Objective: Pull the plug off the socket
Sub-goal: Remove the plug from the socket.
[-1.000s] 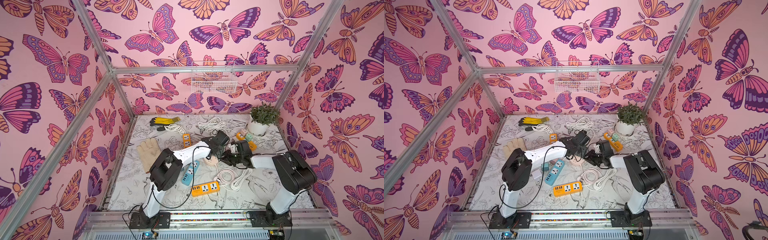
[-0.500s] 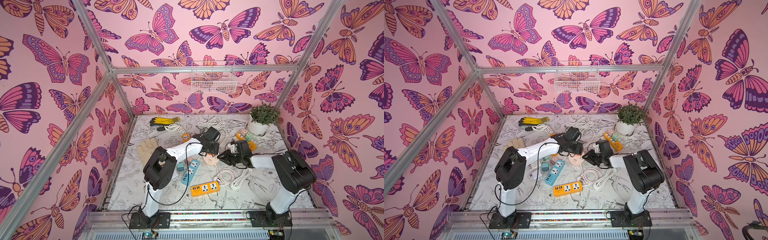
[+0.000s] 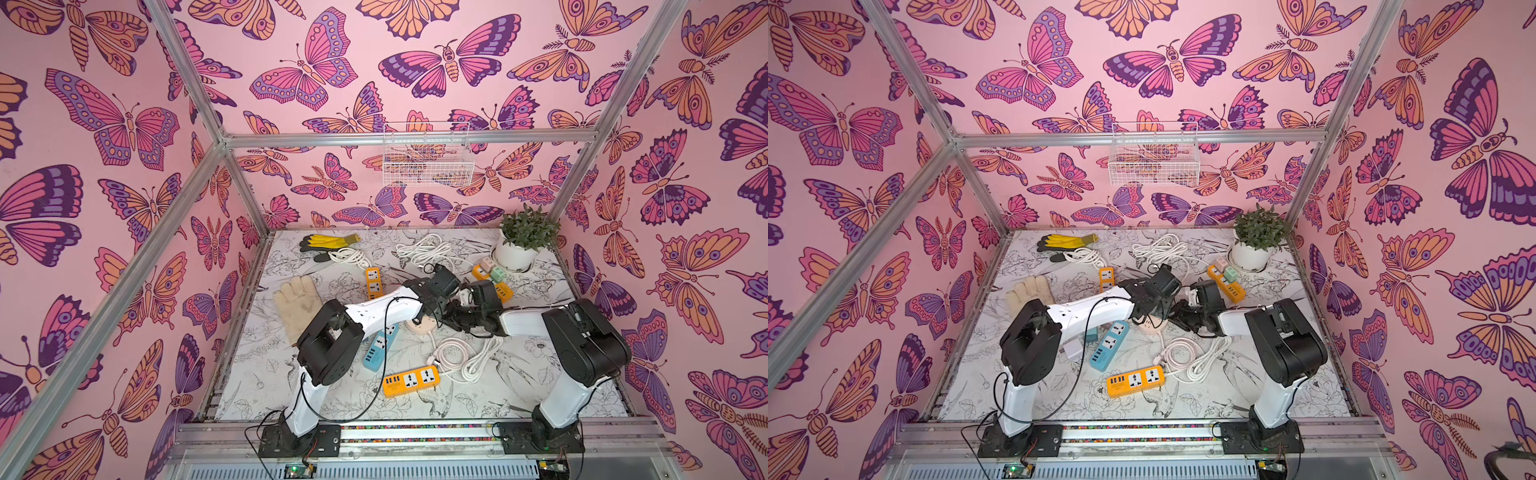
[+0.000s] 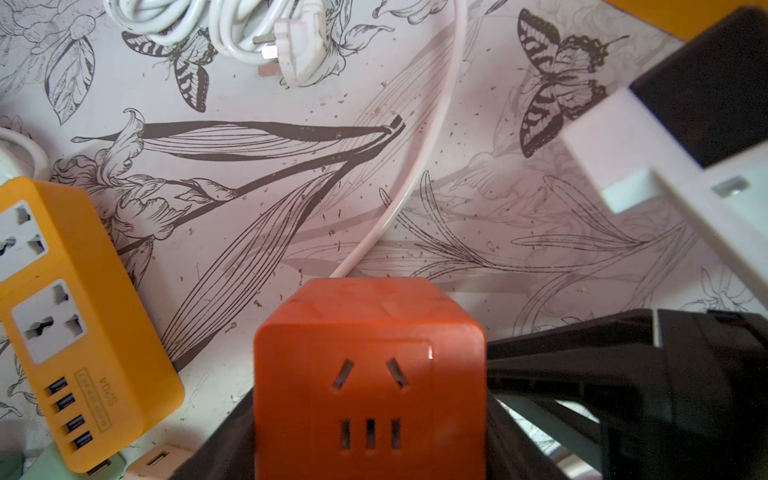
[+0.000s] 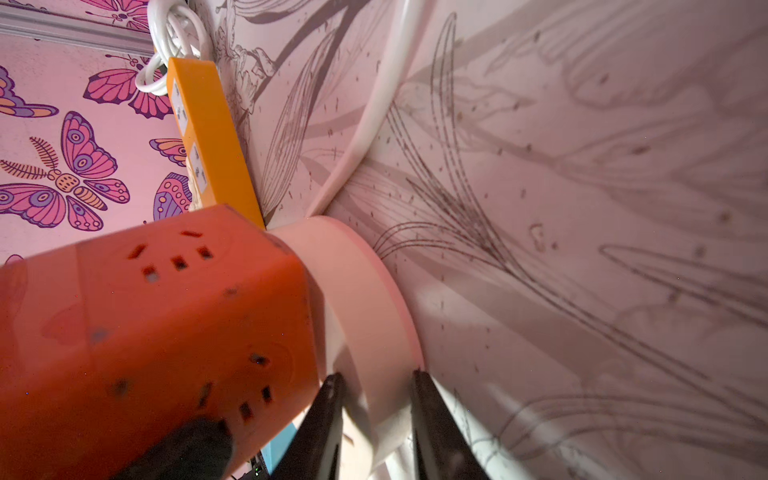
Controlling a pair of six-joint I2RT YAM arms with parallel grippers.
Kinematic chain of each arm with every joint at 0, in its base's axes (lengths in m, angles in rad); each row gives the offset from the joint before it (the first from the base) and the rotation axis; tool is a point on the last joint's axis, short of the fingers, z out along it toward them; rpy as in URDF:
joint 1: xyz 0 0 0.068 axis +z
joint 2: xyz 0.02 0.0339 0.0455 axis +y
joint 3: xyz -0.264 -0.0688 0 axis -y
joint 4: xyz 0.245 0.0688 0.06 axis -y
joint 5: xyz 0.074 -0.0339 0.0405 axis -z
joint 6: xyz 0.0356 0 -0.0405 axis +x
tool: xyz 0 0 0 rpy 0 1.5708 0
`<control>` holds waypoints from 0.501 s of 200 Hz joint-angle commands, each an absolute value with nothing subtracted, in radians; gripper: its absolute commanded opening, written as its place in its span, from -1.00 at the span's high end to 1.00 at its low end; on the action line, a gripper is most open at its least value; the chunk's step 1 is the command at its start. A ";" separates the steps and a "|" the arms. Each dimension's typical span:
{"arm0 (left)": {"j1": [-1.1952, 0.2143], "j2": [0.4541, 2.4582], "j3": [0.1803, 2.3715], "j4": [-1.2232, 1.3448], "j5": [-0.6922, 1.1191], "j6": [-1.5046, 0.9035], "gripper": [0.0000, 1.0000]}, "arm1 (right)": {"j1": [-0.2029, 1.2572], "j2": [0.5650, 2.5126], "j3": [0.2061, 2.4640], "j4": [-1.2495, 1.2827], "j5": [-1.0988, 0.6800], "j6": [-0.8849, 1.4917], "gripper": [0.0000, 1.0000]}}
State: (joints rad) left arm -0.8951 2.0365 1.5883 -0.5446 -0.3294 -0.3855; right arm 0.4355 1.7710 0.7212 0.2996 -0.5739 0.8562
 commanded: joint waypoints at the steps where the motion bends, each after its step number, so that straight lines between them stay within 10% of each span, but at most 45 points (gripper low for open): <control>1: -0.900 2.036 1.610 -0.673 -0.247 -0.422 0.33 | 0.436 1.852 0.676 0.131 -0.413 0.842 0.36; 43: -0.789 1.985 1.560 -0.620 0.120 -0.549 0.34 | 0.436 1.841 0.676 0.126 -0.413 0.839 0.36; 100: -0.909 1.966 1.559 -0.557 -0.177 -0.364 0.33 | 0.436 1.849 0.671 0.138 -0.419 0.841 0.36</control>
